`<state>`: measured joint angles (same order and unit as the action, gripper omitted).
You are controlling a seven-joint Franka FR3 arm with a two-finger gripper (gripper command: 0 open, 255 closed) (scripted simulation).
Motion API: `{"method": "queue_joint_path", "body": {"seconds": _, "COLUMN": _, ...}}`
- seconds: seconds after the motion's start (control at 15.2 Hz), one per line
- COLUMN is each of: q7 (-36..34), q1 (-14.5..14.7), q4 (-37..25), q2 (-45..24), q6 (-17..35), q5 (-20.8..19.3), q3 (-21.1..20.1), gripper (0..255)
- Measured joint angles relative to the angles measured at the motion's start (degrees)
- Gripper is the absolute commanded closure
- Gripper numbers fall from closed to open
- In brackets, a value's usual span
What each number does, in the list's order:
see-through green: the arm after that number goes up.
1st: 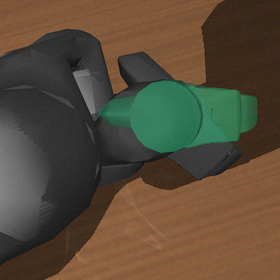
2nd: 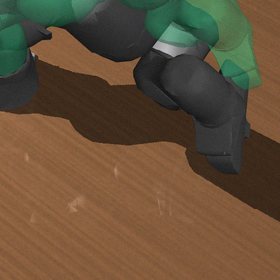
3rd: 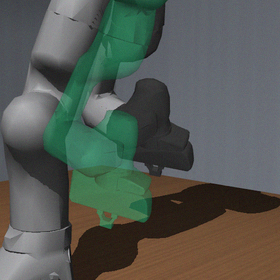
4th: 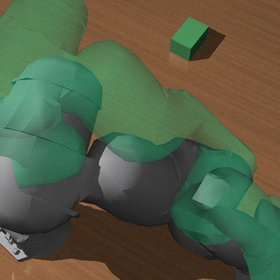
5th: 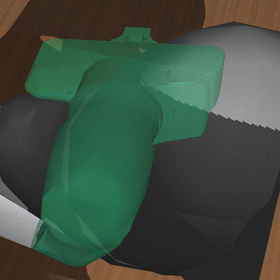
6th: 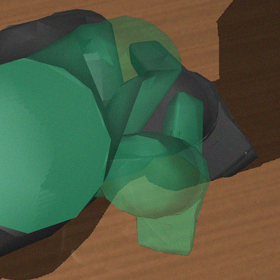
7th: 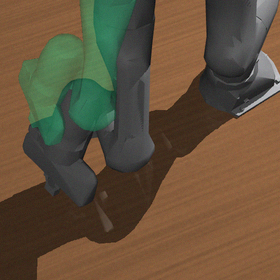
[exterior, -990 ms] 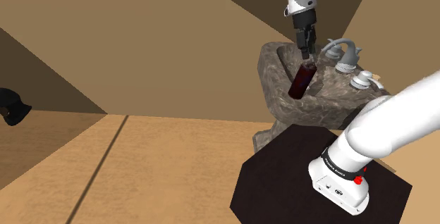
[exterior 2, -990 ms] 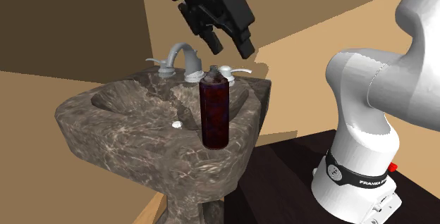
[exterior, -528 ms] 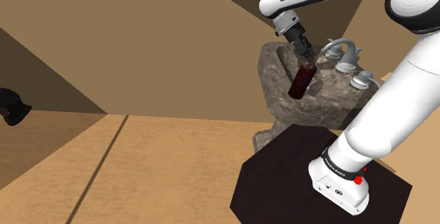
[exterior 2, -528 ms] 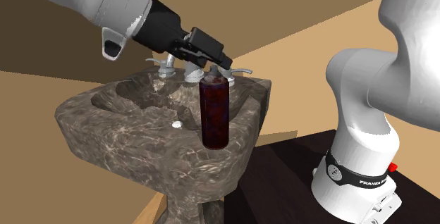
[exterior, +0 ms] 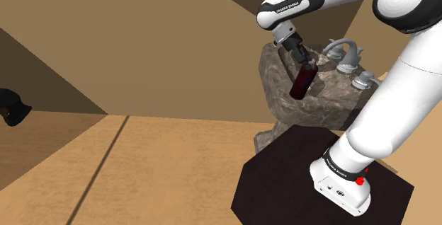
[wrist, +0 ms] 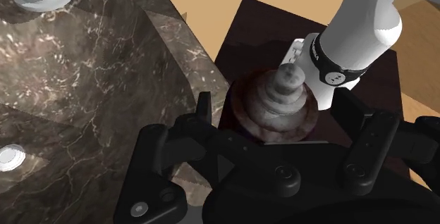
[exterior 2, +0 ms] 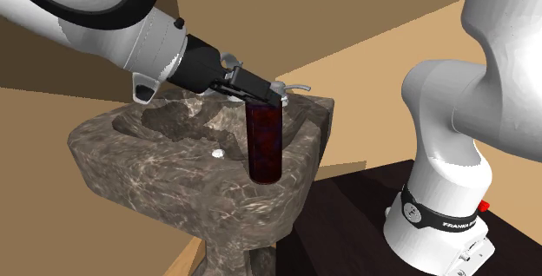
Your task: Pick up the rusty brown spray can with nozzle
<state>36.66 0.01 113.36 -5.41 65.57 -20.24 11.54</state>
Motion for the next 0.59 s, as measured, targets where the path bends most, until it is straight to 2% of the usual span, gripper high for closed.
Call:
{"method": "queue_joint_path", "body": {"seconds": 0.07, "q7": -0.12, "q1": 0.01, "q4": 0.29, "q2": 0.07, "q6": 0.21, "q5": 0.05, "q3": -0.01, "gripper": 255}}
{"method": "queue_joint_path", "body": {"seconds": 0.59, "q7": -0.24, "q1": 0.01, "q4": 0.55, "q2": 0.24, "q6": 0.36, "q5": 0.01, "q3": 0.00, "gripper": 255}}
